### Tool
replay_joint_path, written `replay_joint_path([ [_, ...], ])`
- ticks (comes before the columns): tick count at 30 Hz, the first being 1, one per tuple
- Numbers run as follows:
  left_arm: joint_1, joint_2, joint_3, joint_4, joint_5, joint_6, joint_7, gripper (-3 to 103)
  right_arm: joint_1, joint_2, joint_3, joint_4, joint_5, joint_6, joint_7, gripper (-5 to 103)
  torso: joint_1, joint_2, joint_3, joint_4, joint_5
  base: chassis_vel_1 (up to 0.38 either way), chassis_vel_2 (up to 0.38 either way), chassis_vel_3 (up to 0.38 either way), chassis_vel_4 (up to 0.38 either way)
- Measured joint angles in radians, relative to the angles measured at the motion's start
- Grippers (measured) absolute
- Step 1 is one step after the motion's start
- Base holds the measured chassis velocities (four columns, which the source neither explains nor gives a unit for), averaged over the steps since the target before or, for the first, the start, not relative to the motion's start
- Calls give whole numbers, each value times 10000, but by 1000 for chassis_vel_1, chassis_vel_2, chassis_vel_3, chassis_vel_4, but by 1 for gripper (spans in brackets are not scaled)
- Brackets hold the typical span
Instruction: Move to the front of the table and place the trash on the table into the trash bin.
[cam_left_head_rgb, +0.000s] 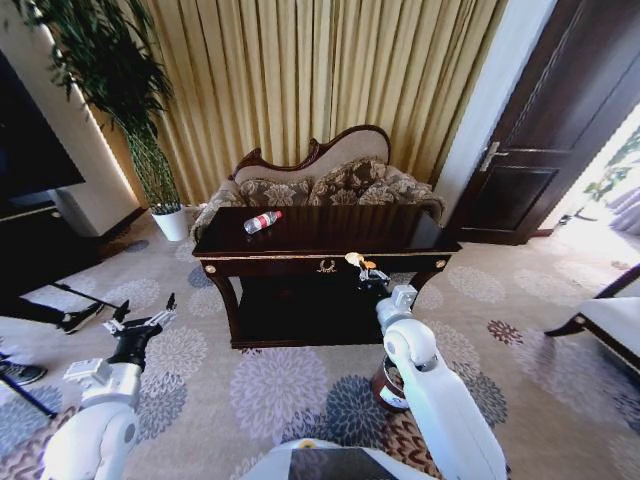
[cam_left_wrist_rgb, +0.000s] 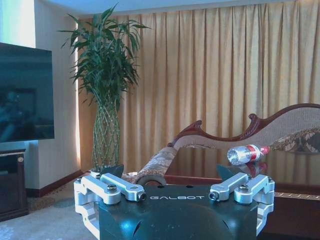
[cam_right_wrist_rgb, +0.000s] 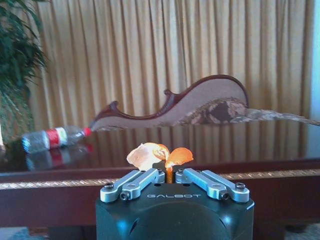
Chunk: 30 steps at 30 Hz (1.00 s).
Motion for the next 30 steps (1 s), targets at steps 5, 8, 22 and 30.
replay_joint_path([
  [5, 15, -25, -15, 6, 0, -24, 22, 100, -47, 146, 46, -948, -313, 339, -118, 5, 1, 0, 0, 0, 0, 0, 0, 0, 0],
  [8, 1, -33, -10, 20, 0, -30, 27, 100, -60, 272, 20, -1557, -549, 557, -235, 5, 0, 0, 0, 0, 0, 0, 0, 0, 0],
  [22, -5, -2, -59, 92, -26, -62, 37, 100, 677, 825, -3, -4977, -1334, 1382, -550, 5, 1, 0, 0, 0, 0, 0, 0, 0, 0],
  [30, -34, -2, -10, 99, -29, -64, 47, 100, 1152, 929, 27, -5987, -1666, 1504, -489, 5, -1, 1, 0, 0, 0, 0, 0, 0, 0],
])
